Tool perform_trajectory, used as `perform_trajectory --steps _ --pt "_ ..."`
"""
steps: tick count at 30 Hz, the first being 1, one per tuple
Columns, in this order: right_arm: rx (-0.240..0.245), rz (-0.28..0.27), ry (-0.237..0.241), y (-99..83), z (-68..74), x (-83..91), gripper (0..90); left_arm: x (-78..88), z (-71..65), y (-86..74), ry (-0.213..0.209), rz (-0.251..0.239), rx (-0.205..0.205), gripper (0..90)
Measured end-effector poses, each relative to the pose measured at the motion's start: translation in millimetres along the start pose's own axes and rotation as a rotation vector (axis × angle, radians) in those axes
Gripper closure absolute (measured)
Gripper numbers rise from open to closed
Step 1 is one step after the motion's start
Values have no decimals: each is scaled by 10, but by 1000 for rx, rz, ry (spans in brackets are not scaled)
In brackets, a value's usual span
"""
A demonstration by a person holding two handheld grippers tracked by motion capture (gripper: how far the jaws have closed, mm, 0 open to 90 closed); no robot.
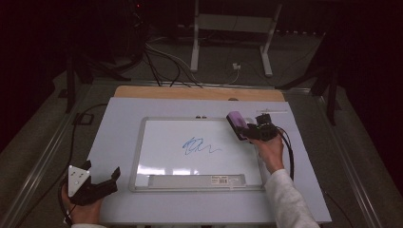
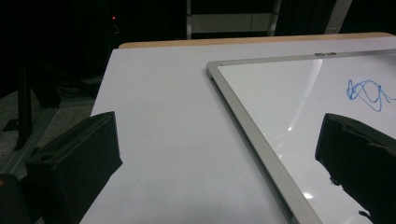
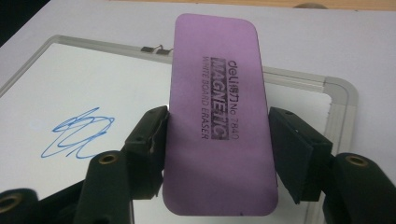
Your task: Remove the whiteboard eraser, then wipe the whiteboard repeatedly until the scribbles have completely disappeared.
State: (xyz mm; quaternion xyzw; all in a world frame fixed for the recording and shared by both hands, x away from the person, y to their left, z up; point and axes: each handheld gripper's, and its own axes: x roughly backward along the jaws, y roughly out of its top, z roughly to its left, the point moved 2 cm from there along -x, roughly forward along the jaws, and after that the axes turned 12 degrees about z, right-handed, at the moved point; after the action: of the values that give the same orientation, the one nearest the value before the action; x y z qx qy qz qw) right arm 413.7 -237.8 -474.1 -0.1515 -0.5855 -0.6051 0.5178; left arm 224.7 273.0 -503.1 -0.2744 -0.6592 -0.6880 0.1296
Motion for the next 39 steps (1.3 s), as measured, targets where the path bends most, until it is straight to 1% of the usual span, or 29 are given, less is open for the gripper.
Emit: perform_trajectory --steps 4,7,12,18,24,34,39 --pt "12 -3 6 -1 53 0 408 -19 11 0 -1 5 3 7" --pt "2 -9 24 -11 93 4 408 -27 1 1 0 7 -2 7" --pt "41 -2 11 -25 193 8 408 -28 0 4 0 4 -2 7" --pt "77 -8 20 -21 310 51 408 -28 -9 10 -1 2 -9 7" --pt "96 -11 29 -33 397 63 408 -25 -7 9 -2 0 -8 7" --pt "129 5 32 -85 519 35 408 -22 -9 8 0 -1 -9 7" --pt "158 15 32 -132 589 24 408 -19 -6 7 3 -1 -9 7"
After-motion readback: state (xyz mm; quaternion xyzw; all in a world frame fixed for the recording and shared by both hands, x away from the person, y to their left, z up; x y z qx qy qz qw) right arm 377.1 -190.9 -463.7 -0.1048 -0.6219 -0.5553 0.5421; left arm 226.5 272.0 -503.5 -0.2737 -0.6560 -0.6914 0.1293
